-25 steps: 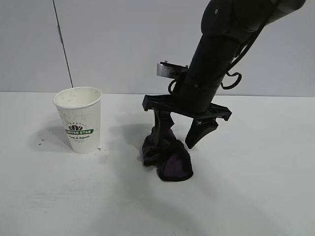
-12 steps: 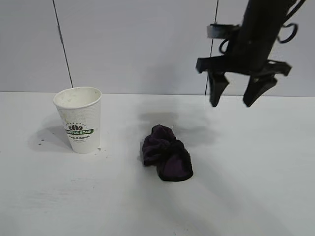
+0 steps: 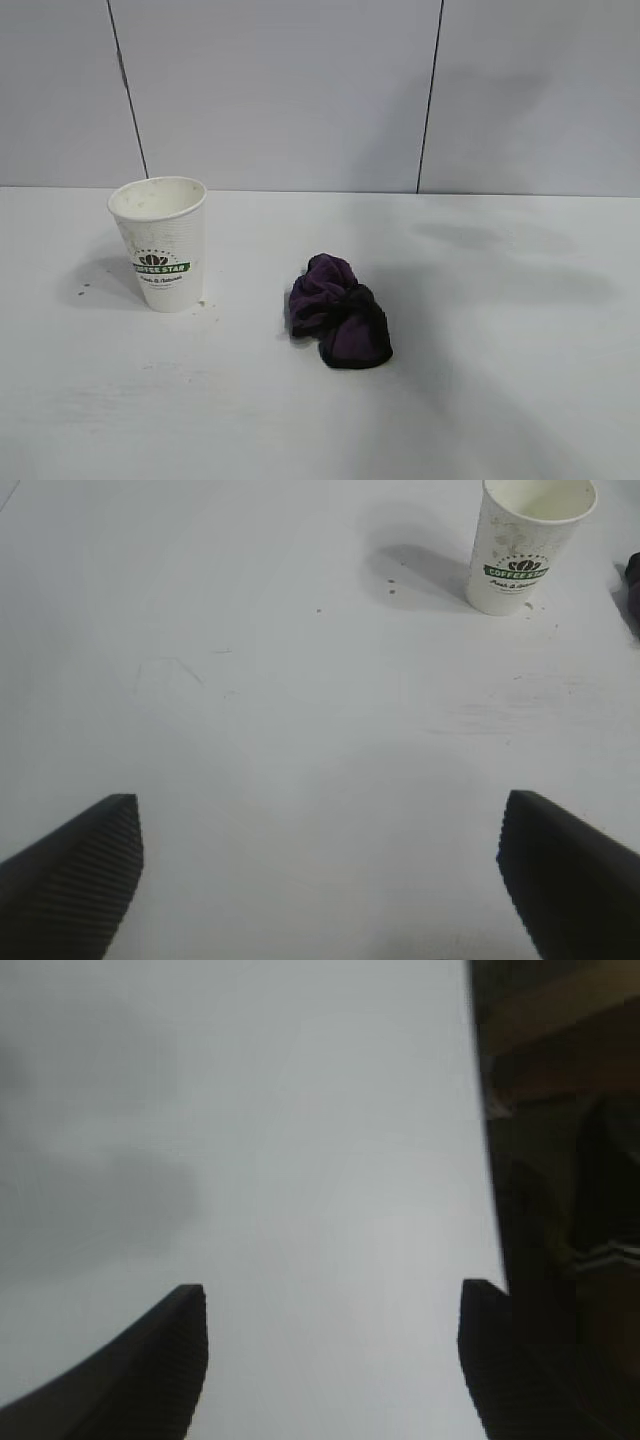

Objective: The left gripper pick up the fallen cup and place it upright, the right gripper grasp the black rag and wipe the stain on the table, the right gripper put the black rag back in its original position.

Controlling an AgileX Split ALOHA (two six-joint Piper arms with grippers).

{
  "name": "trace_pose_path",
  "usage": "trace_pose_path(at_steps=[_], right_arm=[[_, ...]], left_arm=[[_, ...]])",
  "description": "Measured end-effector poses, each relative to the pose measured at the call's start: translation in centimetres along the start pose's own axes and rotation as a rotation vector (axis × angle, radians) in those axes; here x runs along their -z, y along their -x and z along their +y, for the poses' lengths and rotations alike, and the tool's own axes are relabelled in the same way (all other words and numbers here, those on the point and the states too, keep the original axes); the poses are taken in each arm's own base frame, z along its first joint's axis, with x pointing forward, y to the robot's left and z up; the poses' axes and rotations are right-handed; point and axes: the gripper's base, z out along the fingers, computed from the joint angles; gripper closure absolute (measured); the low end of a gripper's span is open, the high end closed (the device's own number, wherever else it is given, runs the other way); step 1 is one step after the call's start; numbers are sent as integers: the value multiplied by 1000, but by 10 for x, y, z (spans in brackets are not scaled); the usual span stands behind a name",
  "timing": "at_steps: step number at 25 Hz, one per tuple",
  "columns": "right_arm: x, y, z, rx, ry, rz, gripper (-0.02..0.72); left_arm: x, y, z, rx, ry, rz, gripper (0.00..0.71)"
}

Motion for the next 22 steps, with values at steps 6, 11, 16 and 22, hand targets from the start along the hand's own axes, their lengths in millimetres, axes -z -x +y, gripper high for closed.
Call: trace_pose_path(at_steps=[6, 11, 16, 22], right_arm=[[124, -46, -47, -123, -23, -297, 213], [227, -129, -60, -153, 31, -581, 213], [299, -241, -66, -167, 69, -865, 213], [313, -332, -56, -162, 175, -1066, 213]], left_arm=[[0, 0, 0, 0, 0, 0, 15], [0, 0, 0, 0, 0, 0, 15], [0, 0, 0, 0, 0, 0, 15], [0, 0, 0, 0, 0, 0, 15]])
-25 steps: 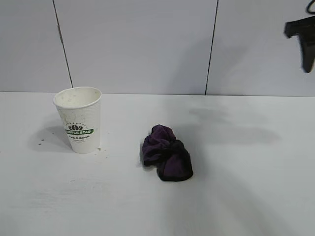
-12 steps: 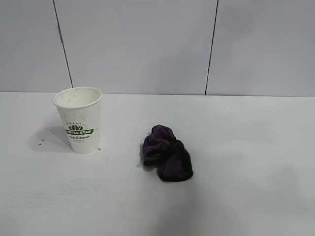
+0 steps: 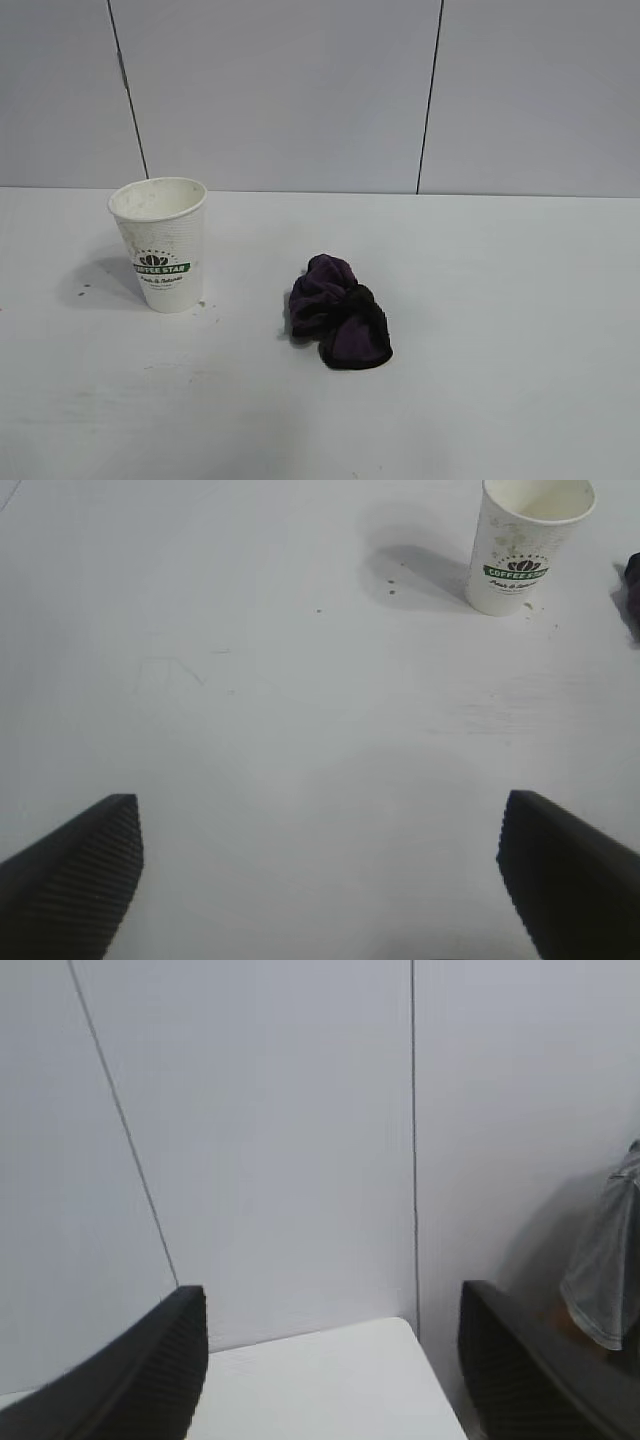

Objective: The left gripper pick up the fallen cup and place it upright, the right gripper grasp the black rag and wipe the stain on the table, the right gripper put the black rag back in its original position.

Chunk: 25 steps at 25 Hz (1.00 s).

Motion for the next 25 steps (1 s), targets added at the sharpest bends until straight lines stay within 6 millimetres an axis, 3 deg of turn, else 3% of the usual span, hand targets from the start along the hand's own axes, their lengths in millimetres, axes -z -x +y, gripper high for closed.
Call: trace_pose_path(at_steps=[3, 10, 13, 19, 25], right_arm=[[4, -37, -2, -4, 42, 34, 213], [-51, -142, -4, 13, 88, 343, 213], [-76, -177, -4, 29, 103, 483, 213], [-101, -216, -2, 39, 130, 597, 213], [-104, -217, -2, 32, 128, 580, 213]], left_arm=[[0, 0, 0, 0, 0, 0, 15], [0, 0, 0, 0, 0, 0, 15], [0, 0, 0, 1, 0, 0, 15], [0, 0, 0, 1, 0, 0, 15], [0, 0, 0, 1, 0, 0, 15]])
